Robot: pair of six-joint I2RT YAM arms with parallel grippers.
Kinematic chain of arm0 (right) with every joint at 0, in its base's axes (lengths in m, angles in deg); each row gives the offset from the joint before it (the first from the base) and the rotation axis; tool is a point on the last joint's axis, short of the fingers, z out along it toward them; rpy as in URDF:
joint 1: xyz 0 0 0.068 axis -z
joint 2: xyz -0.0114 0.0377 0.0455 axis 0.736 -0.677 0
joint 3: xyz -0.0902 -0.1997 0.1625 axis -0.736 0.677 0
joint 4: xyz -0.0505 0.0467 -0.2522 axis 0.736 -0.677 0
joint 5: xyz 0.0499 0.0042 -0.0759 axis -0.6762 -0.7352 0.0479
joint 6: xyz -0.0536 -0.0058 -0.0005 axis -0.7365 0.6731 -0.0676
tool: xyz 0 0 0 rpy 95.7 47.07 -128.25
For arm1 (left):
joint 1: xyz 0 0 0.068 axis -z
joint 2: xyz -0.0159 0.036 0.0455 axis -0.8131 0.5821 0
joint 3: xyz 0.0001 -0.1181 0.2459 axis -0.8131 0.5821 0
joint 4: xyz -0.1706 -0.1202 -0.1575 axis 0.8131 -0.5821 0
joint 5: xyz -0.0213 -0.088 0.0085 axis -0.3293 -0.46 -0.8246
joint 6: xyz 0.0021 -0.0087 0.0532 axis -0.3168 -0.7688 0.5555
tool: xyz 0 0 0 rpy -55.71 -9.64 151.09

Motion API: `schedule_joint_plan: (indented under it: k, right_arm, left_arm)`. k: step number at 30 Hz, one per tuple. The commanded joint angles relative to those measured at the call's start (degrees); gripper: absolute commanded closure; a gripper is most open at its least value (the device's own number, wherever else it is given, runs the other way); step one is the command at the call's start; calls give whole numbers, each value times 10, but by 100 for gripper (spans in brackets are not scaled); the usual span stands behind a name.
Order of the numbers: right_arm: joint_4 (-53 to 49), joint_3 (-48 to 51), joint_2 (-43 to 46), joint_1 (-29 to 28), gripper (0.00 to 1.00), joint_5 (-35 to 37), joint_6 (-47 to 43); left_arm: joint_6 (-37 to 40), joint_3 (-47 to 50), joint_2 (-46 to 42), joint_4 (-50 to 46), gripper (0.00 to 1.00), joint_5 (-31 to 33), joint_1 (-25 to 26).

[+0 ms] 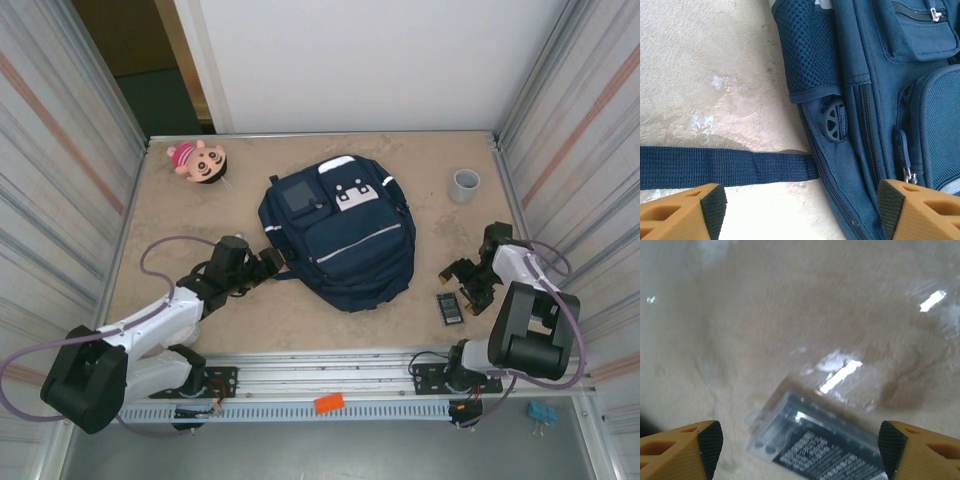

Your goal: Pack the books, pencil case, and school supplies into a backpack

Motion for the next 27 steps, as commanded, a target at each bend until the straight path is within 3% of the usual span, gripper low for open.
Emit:
schedule_joint_plan:
  k: [1,5,12,21,27]
  right_arm:
    - [59,2,-20,15,17,-33,1]
    - [72,22,-31,16,17,-67,5]
    - [6,51,13,-1,17,-48,7]
    - [-95,49,92,-109,17,2,61]
    - [-115,33,64,-168,17,46,68]
  left_arm:
    - [0,10,-9,17,19,-9,-5]
    - [2,13,-7,20,20,-7,-5]
    - [20,11,-1,40,19,-16,-5]
    - [18,13,1,44,20,-29,-5]
    - [24,15,-6,39,20,-28,-5]
